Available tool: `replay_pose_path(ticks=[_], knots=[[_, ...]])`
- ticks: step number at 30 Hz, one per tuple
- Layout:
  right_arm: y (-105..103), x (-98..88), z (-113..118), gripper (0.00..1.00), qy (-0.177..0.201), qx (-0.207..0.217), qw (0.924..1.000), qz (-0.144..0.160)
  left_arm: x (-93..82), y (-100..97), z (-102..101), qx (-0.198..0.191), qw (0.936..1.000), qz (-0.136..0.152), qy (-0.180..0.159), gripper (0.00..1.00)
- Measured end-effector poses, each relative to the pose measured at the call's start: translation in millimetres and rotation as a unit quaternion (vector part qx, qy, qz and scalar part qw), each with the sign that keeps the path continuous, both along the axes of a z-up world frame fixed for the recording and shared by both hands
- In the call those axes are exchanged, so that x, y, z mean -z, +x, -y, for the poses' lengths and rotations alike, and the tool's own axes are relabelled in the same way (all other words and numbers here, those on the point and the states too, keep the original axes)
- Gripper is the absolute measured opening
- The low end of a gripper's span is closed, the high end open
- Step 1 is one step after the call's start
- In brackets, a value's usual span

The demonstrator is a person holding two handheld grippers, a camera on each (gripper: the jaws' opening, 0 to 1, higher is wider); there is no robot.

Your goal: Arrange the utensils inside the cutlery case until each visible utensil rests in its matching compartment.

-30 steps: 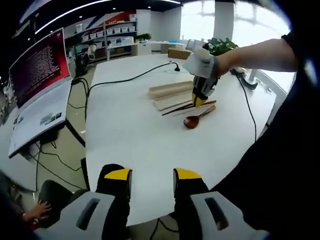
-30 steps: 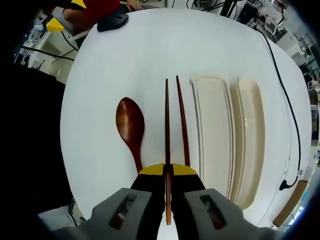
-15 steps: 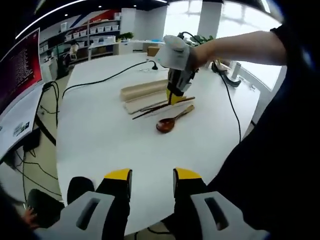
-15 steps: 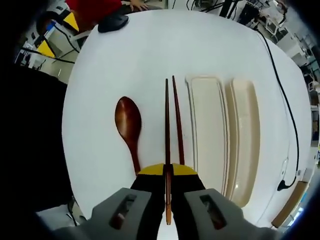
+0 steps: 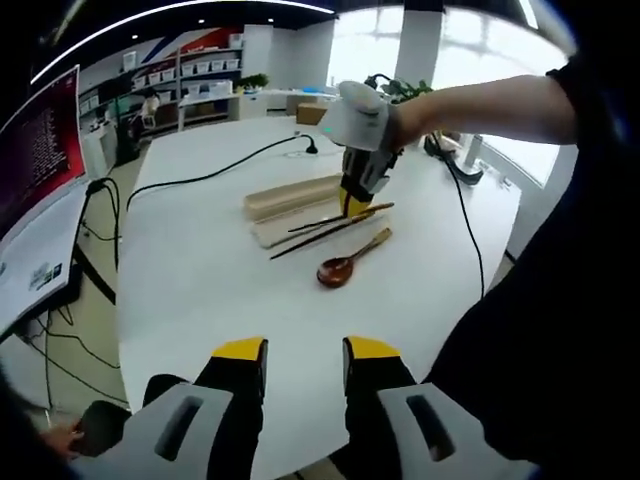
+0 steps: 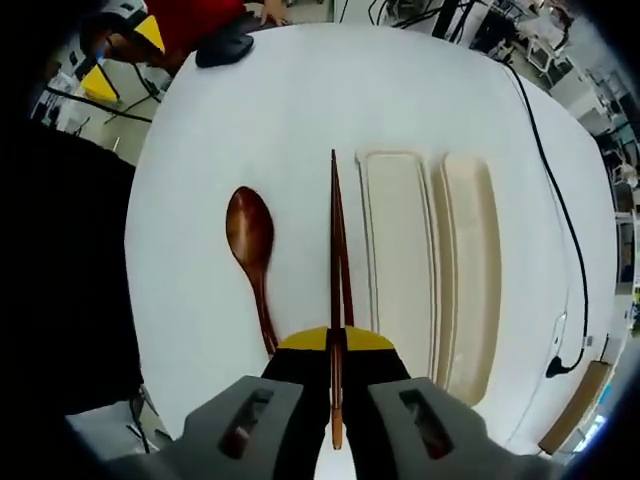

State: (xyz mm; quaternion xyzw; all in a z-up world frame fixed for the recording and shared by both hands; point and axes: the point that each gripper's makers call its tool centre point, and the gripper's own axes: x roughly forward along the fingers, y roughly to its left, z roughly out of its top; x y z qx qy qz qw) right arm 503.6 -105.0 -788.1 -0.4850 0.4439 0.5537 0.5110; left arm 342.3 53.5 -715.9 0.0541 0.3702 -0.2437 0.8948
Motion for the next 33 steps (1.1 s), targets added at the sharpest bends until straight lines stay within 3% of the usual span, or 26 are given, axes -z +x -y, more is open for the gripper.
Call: replay_pose_path(ticks=[5, 33], knots=[[4.5, -4.9, 0.7, 0.0, 0.001, -0.005, 1.0, 0.009, -1.6, -2.8, 8.6, 0.022, 0.9997, 0.003, 0.004, 0.3], [14.6, -18.4, -2.7, 0.0, -0.003, -0.012, 0.9996, 0.025, 1.4, -13.2, 1.1, 0.006, 1.0, -0.003, -0.003, 0.31]])
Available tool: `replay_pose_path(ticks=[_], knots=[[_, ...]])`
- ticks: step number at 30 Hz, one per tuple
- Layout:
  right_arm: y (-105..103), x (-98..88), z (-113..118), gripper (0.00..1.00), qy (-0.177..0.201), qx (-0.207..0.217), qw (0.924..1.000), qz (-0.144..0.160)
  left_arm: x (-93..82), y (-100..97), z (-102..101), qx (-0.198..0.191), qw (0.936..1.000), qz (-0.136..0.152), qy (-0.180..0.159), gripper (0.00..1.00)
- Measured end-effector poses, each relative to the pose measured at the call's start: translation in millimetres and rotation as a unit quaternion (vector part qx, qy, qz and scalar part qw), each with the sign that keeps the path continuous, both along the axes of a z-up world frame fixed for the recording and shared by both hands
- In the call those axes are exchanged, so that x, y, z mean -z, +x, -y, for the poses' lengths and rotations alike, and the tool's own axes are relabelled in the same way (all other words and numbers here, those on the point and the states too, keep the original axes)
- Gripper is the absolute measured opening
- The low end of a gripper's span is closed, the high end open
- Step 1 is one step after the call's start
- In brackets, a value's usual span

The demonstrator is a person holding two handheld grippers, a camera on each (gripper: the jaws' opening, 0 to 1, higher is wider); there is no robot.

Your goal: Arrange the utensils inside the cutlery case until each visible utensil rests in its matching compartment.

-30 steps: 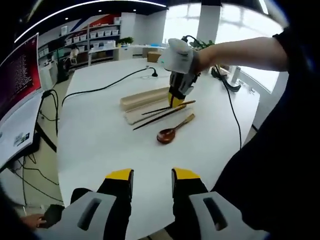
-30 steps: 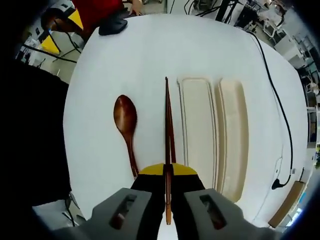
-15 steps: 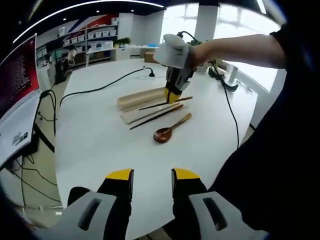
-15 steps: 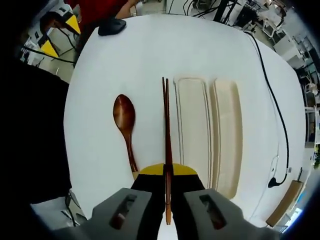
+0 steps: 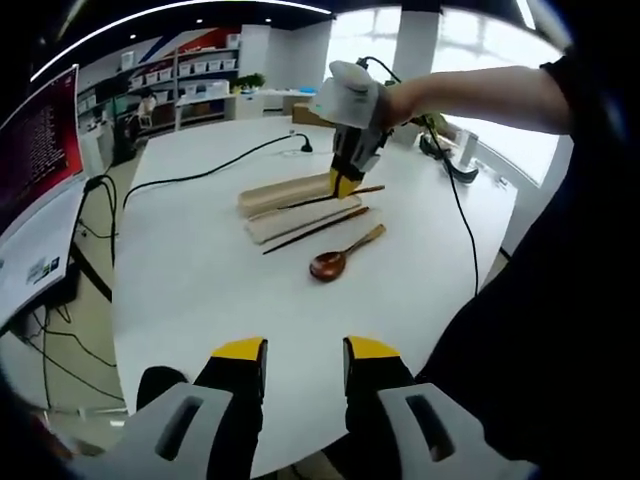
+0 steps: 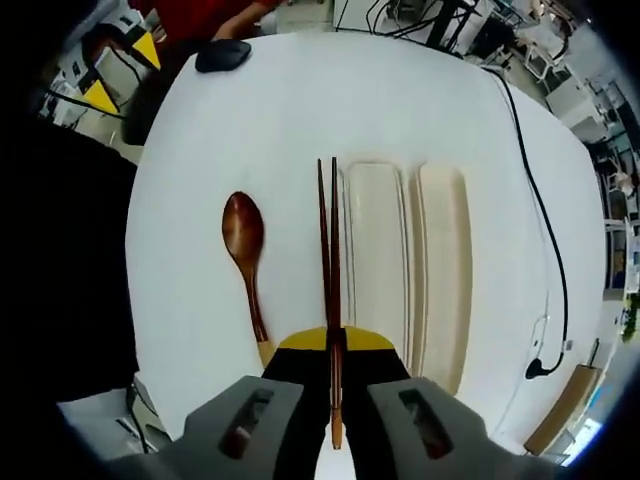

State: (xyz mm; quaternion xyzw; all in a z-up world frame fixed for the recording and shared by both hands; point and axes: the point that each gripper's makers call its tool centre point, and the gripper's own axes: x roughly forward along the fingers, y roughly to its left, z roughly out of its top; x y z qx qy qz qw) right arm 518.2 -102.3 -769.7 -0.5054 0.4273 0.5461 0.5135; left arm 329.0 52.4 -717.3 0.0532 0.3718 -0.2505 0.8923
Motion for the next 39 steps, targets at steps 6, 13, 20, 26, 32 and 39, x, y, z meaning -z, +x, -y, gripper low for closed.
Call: replay_pose_path(ticks=[6, 13, 20, 26, 32, 39], knots=[[0.9, -0.7, -1.7, 0.0, -0.005, -0.008, 0.9999, 0.004, -1.1, -1.2, -2.8, -0.003, 1.0, 0.0, 0.0, 0.31], [10.2, -1.8, 0.8, 0.0, -0.012, -0.01, 0.9999, 0.004, 2.3, -0.3, -6.6, -0.014, 0.9999, -0.001, -0.008, 0.31], [26.9, -1.8, 0.0, 0.0, -0.019, -0.01, 0.9997, 0.01, 13.5, -5.1, -3.5, -0.019, 0.9995, -0.012, -0.022, 0.31], [46.1, -3.0, -3.6, 0.0, -0.022, -0.011, 0.9996, 0.014, 25.7, -8.0, 1.7, -0.018, 0.9991, -0.029, -0.026, 0.31], [61.0, -15.7, -12.4, 0.0, -0.012, -0.011, 0.9995, 0.025, 15.9, 3.0, -4.1, -0.026, 0.9991, -0.022, -0.026, 0.31], [68.7, -16.8, -17.0, 0.0, -0.007, -0.013, 0.9995, 0.029, 11.1, 10.1, -7.7, -0.032, 0.9991, -0.016, -0.025, 0.31]])
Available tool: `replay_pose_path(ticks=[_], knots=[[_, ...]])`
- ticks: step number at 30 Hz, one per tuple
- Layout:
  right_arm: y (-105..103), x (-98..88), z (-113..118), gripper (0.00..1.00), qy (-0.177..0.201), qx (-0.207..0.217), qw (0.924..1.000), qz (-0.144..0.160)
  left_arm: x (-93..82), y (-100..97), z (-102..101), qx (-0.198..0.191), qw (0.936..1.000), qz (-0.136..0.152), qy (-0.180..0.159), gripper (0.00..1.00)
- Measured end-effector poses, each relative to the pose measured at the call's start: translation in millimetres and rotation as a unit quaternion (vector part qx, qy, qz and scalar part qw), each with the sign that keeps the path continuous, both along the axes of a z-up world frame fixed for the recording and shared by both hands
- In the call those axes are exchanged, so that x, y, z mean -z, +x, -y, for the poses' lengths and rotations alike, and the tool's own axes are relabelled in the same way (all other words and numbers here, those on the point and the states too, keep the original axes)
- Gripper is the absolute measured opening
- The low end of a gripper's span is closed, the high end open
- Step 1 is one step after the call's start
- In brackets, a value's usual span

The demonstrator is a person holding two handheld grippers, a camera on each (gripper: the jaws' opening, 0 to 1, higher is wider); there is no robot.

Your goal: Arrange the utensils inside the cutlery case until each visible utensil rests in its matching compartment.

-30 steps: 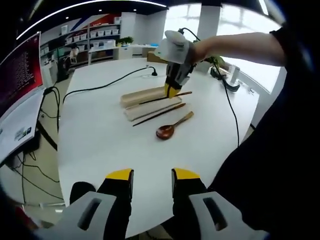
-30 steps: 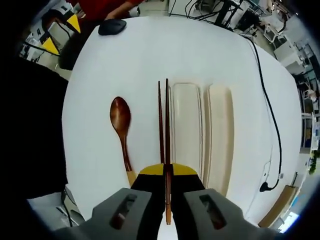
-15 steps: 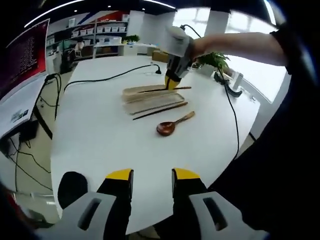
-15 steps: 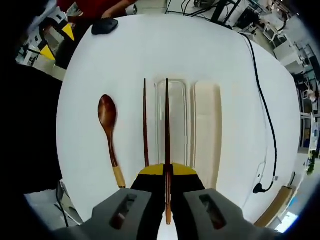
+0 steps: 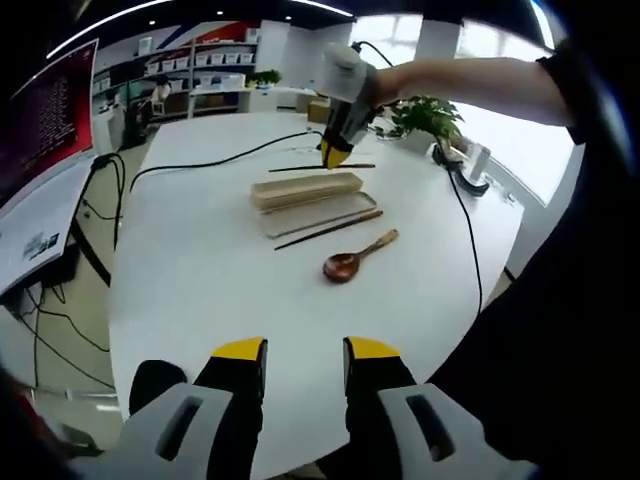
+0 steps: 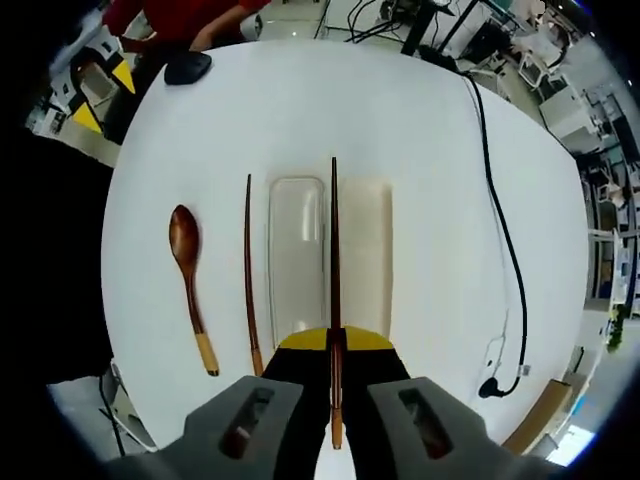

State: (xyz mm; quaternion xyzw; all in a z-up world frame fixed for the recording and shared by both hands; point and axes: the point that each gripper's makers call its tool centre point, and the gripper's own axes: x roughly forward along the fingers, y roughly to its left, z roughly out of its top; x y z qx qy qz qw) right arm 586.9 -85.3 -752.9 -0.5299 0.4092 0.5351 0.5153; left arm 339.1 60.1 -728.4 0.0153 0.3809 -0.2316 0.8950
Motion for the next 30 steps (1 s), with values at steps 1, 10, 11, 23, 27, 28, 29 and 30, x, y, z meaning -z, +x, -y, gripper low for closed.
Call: replay_pose_path(ticks=[1, 10, 11, 23, 27, 28, 29, 30], knots=[[0.2, 1.3, -0.2, 0.0, 0.0, 0.0, 1.0, -0.001, 1.4, -1.0, 1.6, 0.001, 1.0, -0.002, -0.002, 0.31], [6.4, 7.0, 1.0, 0.0, -0.002, -0.001, 1.0, 0.002, 5.6, -1.6, 5.9, 0.002, 0.9999, -0.012, -0.01, 0.29], [7.2, 7.0, 0.7, 0.0, -0.002, 0.0, 1.0, 0.004, 5.3, -1.6, 5.8, 0.002, 0.9999, -0.011, -0.011, 0.29], [17.9, 17.6, -7.9, 0.0, 0.003, -0.001, 0.9998, 0.02, 4.8, -5.6, -2.8, -0.016, 0.9998, -0.012, -0.008, 0.3], [23.0, 19.6, -11.6, 0.0, 0.011, 0.002, 0.9995, 0.028, 4.9, -7.5, -3.3, -0.02, 0.9996, -0.016, -0.007, 0.3], [24.6, 20.7, -12.1, 0.0, 0.012, 0.003, 0.9995, 0.03, 4.9, -7.8, -3.5, -0.021, 0.9996, -0.017, -0.006, 0.3], [25.5, 21.4, -12.4, 0.0, 0.013, 0.004, 0.9994, 0.031, 4.7, -7.5, -3.7, -0.022, 0.9996, -0.017, -0.006, 0.3], [25.9, 22.7, -12.5, 0.0, 0.014, 0.005, 0.9994, 0.03, 4.6, -7.4, -3.7, -0.022, 0.9996, -0.017, -0.006, 0.29]])
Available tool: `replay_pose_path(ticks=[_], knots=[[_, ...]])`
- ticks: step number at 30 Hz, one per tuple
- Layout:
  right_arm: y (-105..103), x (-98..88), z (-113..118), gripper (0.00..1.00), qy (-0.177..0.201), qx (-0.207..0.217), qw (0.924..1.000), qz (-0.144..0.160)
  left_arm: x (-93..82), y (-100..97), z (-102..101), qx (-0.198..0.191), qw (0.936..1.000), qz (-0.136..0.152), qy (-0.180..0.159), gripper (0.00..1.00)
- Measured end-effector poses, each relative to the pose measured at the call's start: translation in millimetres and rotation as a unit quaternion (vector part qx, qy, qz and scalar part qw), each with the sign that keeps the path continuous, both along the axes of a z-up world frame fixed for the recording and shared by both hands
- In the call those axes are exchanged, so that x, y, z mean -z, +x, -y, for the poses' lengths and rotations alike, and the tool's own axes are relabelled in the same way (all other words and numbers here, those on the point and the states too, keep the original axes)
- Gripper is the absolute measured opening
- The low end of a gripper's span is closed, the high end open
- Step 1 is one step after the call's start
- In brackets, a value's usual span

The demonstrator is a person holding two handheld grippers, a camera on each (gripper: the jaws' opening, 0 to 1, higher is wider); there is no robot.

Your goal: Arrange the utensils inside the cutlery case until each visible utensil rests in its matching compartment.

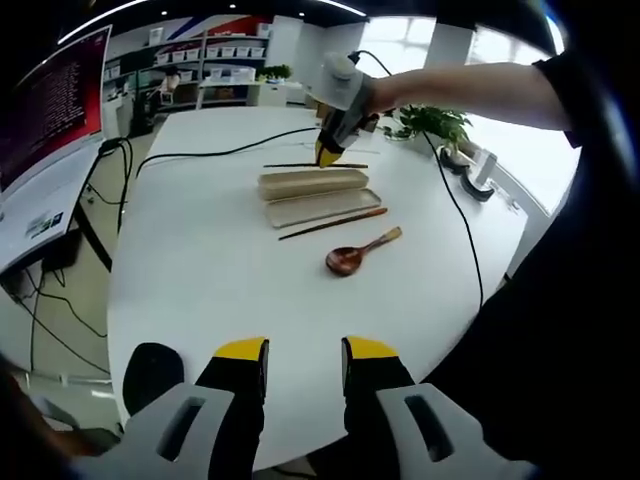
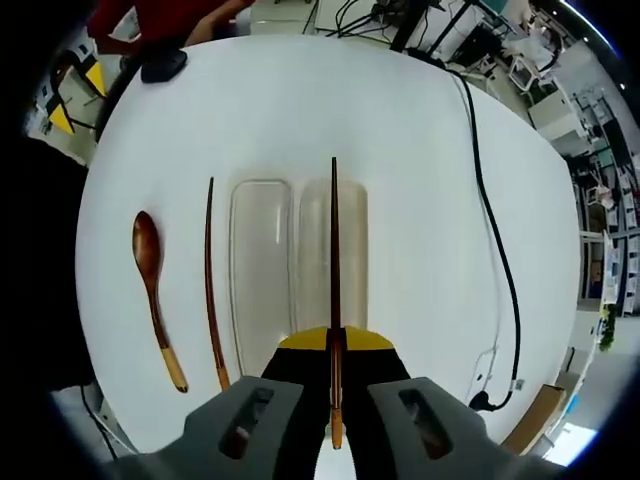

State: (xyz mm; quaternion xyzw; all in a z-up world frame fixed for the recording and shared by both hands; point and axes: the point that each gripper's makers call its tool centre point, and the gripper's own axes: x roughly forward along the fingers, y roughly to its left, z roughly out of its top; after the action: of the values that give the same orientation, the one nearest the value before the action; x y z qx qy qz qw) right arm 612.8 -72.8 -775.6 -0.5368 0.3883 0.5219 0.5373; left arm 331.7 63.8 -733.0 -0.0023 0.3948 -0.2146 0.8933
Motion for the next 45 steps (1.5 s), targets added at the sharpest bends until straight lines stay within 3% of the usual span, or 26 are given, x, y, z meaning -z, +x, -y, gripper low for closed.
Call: replay_pose_path(ticks=[17, 21, 31, 38, 45], knots=[[10.6, 17.3, 3.9, 0.0, 0.007, 0.022, 0.9997, -0.007, -7.6, 10.2, 4.5, 0.0, 1.0, 0.005, 0.004, 0.29], [8.5, 25.8, 7.8, 0.0, -0.002, 0.014, 0.9998, -0.01, 2.5, 5.4, 6.4, 0.003, 0.9999, -0.01, 0.005, 0.29], [11.8, 34.9, 5.4, 0.0, -0.001, 0.014, 0.9997, -0.017, 6.1, 6.2, 7.4, 0.001, 0.9998, -0.018, 0.003, 0.29], [13.5, 39.9, 3.3, 0.0, -0.009, 0.004, 0.9999, -0.005, 4.1, 16.3, -2.0, -0.012, 0.9998, -0.013, 0.004, 0.3], [15.3, 42.4, 4.2, 0.0, -0.001, 0.021, 0.9997, -0.01, 2.4, 22.2, 3.0, -0.008, 0.9999, -0.011, 0.003, 0.29]])
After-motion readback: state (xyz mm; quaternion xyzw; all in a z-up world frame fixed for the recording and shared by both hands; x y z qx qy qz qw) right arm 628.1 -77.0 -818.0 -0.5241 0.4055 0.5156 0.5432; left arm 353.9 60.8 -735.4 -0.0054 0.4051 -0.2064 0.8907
